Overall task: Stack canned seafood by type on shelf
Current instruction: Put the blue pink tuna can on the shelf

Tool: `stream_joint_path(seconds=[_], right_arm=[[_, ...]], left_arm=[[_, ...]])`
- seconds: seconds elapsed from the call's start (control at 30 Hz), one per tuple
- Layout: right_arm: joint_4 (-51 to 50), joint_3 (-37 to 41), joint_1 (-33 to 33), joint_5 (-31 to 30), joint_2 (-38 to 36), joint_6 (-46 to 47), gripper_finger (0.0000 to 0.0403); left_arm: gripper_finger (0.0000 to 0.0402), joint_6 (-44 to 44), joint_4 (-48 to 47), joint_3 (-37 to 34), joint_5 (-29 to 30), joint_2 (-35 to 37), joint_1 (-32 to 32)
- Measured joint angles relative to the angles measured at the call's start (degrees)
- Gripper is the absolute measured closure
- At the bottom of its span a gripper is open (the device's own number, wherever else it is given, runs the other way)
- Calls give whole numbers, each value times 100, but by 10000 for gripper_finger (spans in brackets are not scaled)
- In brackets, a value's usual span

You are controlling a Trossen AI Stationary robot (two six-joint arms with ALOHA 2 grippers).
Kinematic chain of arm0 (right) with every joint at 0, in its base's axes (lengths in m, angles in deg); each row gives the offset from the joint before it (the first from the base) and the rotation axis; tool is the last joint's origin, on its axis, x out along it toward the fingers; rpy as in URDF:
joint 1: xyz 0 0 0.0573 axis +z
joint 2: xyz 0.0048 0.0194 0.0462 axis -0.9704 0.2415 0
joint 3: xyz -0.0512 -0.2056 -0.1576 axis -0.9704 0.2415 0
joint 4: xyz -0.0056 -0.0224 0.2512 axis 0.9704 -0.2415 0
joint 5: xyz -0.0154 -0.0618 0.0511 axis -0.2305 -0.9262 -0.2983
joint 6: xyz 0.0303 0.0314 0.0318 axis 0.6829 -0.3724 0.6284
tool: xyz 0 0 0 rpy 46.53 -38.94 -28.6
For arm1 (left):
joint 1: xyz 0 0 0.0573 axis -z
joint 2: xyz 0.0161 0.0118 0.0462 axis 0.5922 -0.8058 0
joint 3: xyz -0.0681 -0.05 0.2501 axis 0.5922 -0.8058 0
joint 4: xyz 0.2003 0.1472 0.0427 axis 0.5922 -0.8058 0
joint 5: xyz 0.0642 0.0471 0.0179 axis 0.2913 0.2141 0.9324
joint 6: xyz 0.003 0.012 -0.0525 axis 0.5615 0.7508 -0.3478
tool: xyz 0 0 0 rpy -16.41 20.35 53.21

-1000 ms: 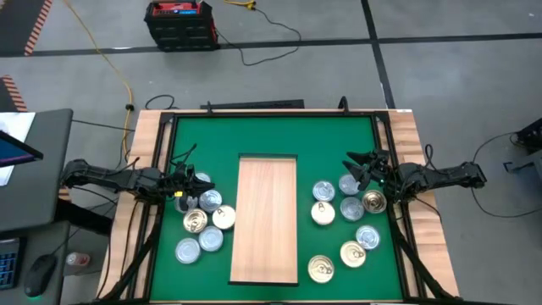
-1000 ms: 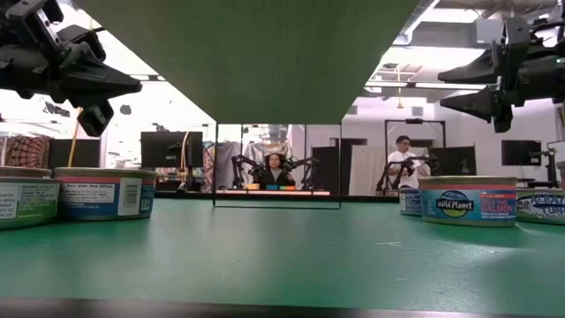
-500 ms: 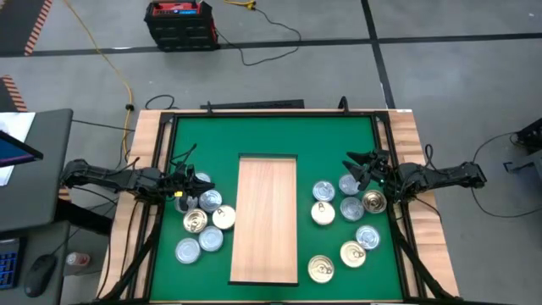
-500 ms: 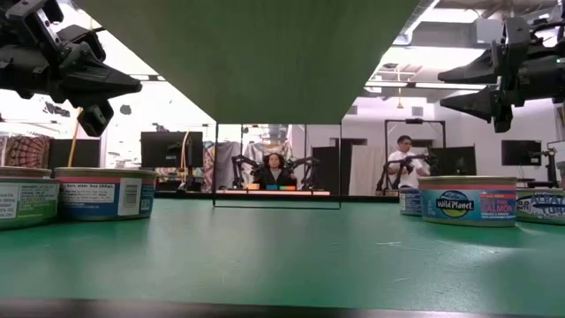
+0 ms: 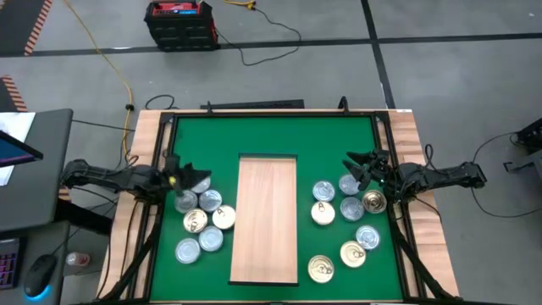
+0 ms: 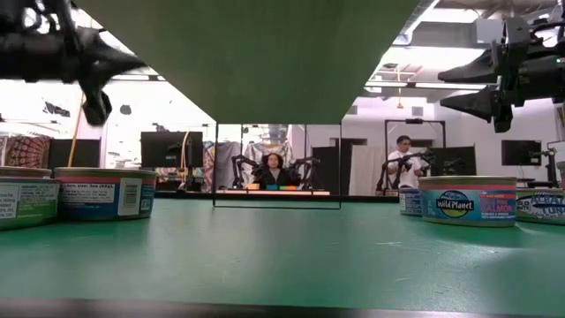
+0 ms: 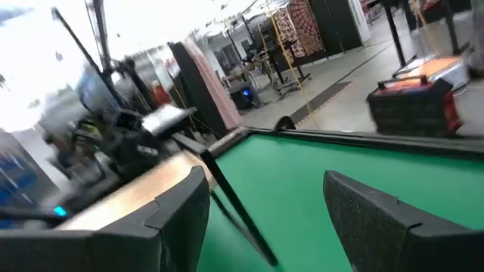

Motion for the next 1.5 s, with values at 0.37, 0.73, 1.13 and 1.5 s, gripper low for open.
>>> stream_joint_path(seconds=[0.37,0.73,1.13,1.5], right_arm=[[1925,-3,-166,-148,0,873,122],[3452,-14,-305,-78,31,1170,122],[2838,-614,-635,128,296,730,122],[-5440,-5063,-948,1024,2724,2060,122]], left_arm=[[401,-708,902,9,487,-11,-4],[401,-994,1135,17,1446,-9,-105],[401,505,527,780,703,-214,-669],[401,541,-2479,3270,1539,-1757,-1109]])
